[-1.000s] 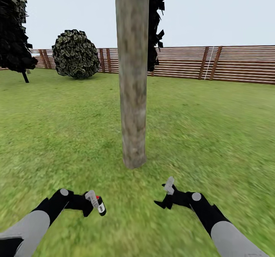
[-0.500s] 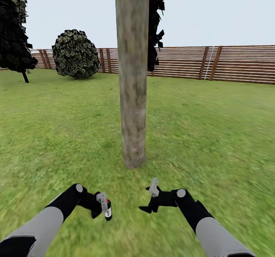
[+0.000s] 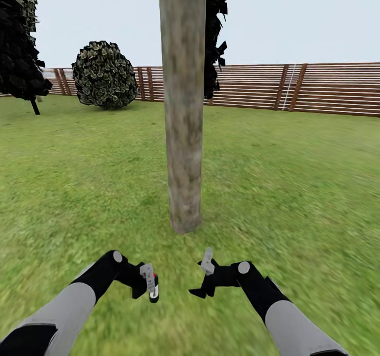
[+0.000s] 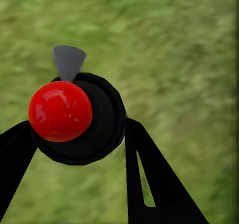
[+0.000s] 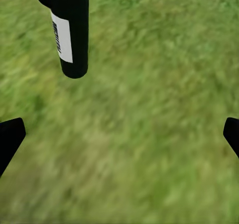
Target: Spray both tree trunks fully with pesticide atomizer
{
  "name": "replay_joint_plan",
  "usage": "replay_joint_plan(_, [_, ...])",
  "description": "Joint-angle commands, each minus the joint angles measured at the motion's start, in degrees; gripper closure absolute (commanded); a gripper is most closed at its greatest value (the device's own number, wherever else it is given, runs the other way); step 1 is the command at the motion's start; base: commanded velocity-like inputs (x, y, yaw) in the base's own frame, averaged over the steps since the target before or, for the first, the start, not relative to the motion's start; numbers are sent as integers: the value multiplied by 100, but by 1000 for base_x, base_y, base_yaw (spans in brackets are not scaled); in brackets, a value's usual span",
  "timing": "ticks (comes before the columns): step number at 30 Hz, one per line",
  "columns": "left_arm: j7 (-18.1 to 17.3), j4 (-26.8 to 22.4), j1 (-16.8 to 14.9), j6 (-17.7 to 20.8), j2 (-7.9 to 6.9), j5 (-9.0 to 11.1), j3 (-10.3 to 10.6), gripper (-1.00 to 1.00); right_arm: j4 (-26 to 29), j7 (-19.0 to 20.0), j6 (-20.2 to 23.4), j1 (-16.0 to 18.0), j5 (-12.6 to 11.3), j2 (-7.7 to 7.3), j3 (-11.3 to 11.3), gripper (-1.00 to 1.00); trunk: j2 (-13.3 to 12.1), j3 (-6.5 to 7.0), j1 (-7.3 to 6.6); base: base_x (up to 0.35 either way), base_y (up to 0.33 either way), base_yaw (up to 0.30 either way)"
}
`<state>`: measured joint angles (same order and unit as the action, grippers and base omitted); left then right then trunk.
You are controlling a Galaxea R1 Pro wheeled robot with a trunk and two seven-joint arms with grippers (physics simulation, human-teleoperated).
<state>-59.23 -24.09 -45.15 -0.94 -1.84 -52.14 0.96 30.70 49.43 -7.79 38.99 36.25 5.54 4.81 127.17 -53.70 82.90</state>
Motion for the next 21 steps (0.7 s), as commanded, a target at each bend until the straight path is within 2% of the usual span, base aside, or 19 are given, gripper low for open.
replay_joint_plan(1, [-18,-27,-2,24,32,-53,9,100,10,4,-15,3,94,35,-4,-100,2,-5,-1,0,0,0])
replay_joint_plan(6, [-26,-112,-2,184,195,-206,9,100,89,5,145,3,198,156,1,-100,2,-5,-1,0,0,0])
replay_joint_plan(7, [-27,-124,-2,264,350,-367,9,100,104,5,327,3,207,163,2,-100,2,-5,-1,0,0,0])
replay_joint_plan(13, [-27,-138,-2,268,511,-397,9,100,125,5,347,4,215,174,2,-100,2,-5,-1,0,0,0])
replay_joint_plan(14, [-27,-138,-2,268,523,-411,9,100,126,5,347,4,215,174,2,100,2,-5,-1,0,0,0])
replay_joint_plan(17, [-27,-141,-2,269,588,-577,9,100,135,5,348,7,215,175,2,100,2,-5,-1,0,0,0])
replay_joint_plan(21, [-27,-155,-2,272,658,-632,9,100,137,12,349,11,215,175,2,100,2,-5,-1,0,0,0])
